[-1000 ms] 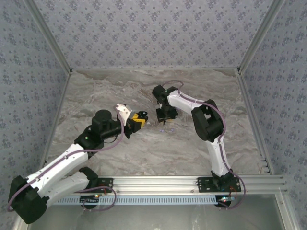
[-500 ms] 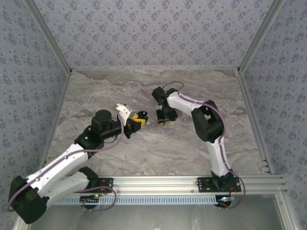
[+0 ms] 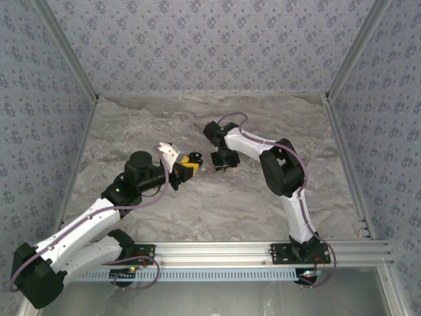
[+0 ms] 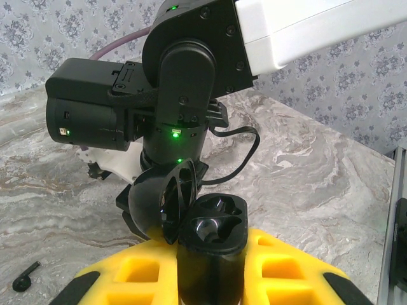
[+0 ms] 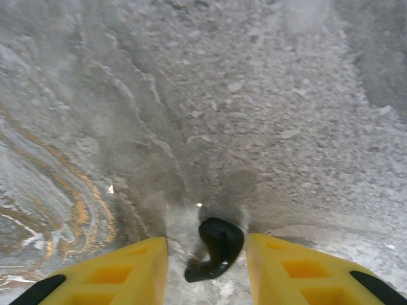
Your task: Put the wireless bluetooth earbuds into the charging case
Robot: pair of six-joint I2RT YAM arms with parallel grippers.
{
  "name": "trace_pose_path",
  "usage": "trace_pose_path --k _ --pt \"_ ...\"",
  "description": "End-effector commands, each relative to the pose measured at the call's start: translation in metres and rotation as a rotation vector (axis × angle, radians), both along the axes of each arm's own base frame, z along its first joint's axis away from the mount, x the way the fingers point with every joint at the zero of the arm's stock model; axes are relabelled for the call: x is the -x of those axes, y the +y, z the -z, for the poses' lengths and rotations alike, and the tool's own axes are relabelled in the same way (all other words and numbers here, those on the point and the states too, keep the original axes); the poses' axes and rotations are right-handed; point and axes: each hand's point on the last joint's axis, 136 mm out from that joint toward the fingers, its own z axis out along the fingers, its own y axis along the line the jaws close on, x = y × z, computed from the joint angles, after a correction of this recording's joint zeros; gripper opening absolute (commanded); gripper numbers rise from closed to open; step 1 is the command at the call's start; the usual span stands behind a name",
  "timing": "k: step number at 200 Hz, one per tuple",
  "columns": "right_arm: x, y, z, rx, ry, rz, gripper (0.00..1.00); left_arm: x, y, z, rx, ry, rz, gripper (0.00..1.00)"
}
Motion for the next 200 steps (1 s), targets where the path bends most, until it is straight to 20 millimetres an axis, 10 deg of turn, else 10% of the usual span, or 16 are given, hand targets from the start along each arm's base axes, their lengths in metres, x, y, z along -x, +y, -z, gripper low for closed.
trace_pose_path --k 1,200 --pt "0.001 -0.018 -0.005 0.080 0.004 -0.006 0.39 0.002 0.000 -0.018 0.027 -0.041 0.005 0.19" --pt "-0.015 -0.004 -0.005 -0.067 -0.021 0.110 0.37 0.002 0.000 -0.018 0.031 -0.037 0.004 0.19"
